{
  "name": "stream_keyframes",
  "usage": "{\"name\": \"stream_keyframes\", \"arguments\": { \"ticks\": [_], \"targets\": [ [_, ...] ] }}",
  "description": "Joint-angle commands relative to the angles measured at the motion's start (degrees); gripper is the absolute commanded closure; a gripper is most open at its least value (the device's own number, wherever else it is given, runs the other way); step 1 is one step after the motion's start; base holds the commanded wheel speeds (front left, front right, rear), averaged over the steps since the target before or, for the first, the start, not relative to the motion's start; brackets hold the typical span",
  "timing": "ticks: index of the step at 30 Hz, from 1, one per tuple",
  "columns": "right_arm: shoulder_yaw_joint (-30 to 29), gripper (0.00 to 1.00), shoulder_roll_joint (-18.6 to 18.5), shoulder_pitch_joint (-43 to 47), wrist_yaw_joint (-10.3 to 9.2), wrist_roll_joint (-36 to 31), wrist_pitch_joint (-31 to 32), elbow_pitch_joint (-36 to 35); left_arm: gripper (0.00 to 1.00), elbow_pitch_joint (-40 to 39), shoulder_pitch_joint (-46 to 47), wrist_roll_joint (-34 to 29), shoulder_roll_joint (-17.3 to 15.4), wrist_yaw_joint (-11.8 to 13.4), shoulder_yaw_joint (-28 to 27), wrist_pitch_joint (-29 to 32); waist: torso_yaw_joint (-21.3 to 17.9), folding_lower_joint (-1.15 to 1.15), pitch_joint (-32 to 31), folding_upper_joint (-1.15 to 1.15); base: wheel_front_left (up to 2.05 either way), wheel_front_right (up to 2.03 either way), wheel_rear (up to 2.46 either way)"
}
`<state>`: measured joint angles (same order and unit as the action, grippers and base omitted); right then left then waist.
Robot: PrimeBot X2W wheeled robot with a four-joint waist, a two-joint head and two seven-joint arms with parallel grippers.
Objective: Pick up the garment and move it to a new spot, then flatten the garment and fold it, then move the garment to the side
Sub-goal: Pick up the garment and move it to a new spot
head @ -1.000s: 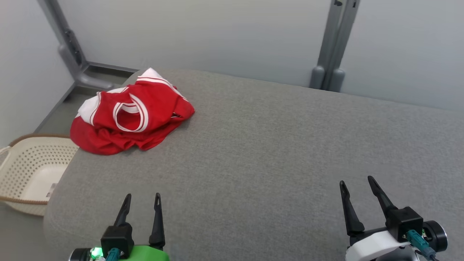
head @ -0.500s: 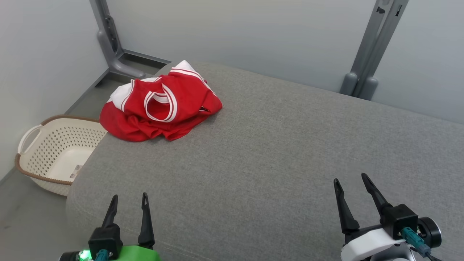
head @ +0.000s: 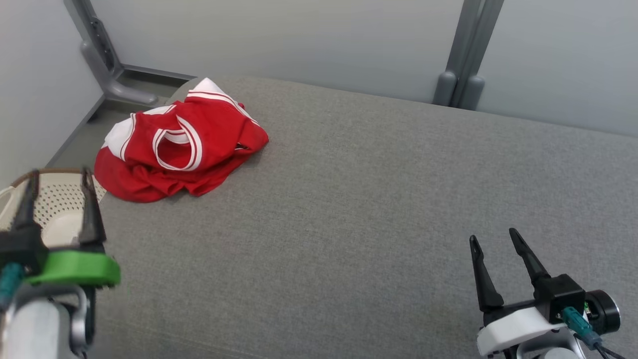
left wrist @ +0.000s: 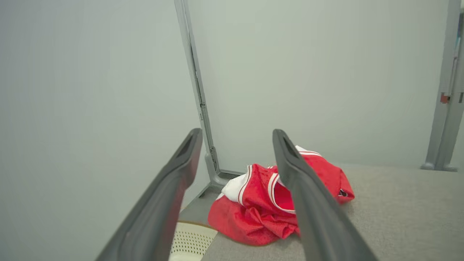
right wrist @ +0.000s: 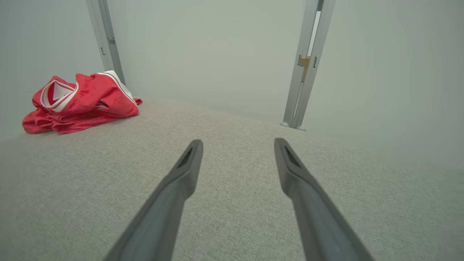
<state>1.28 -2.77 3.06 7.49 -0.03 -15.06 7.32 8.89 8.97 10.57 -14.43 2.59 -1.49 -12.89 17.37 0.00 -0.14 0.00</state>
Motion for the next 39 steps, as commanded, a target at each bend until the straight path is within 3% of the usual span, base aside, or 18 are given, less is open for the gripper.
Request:
{"name": "stream_keyframes", "arguments": {
  "ticks": [1, 5, 9, 16, 24, 36, 37, 38, 39],
  "targets": [
    [-0.1, 0.00, -0.2, -1.9, 0.00, -0.8, -0.2, -0.7, 0.00, -0.6, 4.9, -0.4, -1.9, -0.9, -0.2, 1.0, -2.2, 0.00, 3.7, 0.00, 0.00, 0.00, 0.00],
    [0.8, 0.00, -0.2, -4.5, 0.00, -2.9, -0.2, -1.3, 0.00, 0.9, 17.2, -3.6, -7.6, -3.9, 2.4, 5.3, -5.0, 0.00, 8.8, 0.00, 0.00, 0.00, 0.00],
    [1.8, 0.00, -0.2, -8.1, -0.01, -3.8, -0.2, -2.0, 0.00, 5.5, 29.0, -2.8, -9.8, -6.4, 3.2, 10.0, -8.2, 0.00, 13.6, 0.00, 0.00, 0.00, 0.00],
    [3.3, 0.00, -0.2, -12.9, -0.01, -5.5, -0.2, -3.3, 0.00, 22.6, 43.1, 3.5, -8.7, -8.0, 1.9, 19.5, -12.7, 0.00, 21.7, 0.00, 0.00, 0.00, 0.00],
    [3.0, 0.00, -0.2, -15.7, -0.01, -6.5, -0.2, -4.8, 0.00, 37.3, 48.9, 9.5, -8.6, -9.6, 1.8, 27.0, -15.4, 0.00, 29.0, 0.00, 0.00, 0.00, 0.00],
    [3.5, 0.00, -0.2, -16.4, -0.01, -6.3, -0.2, -4.4, 0.00, 43.7, 49.4, 17.0, -7.5, -10.1, 7.6, 30.8, -15.3, 0.00, 30.4, 0.00, 0.00, 0.00, 0.00],
    [3.6, 0.00, -0.2, -16.3, -0.01, -6.2, -0.2, -4.3, 0.05, 44.0, 49.3, 17.5, -7.6, -10.1, 8.2, 31.1, -15.4, 0.00, 30.1, 0.00, 0.00, 0.00, 0.00],
    [3.7, 0.00, -0.2, -16.3, -0.01, -6.2, -0.2, -4.2, 0.56, 44.2, 49.0, 18.2, -7.8, -10.1, 8.8, 31.5, -15.4, 0.00, 29.8, 0.00, 0.00, 0.00, 0.00],
    [3.8, 0.00, -0.2, -16.2, -0.01, -6.1, -0.2, -4.1, 0.70, 44.2, 48.7, 18.7, -7.9, -10.1, 9.5, 31.6, -15.4, 0.00, 29.5, 0.00, 0.00, 0.00, 0.00]
  ]
}}
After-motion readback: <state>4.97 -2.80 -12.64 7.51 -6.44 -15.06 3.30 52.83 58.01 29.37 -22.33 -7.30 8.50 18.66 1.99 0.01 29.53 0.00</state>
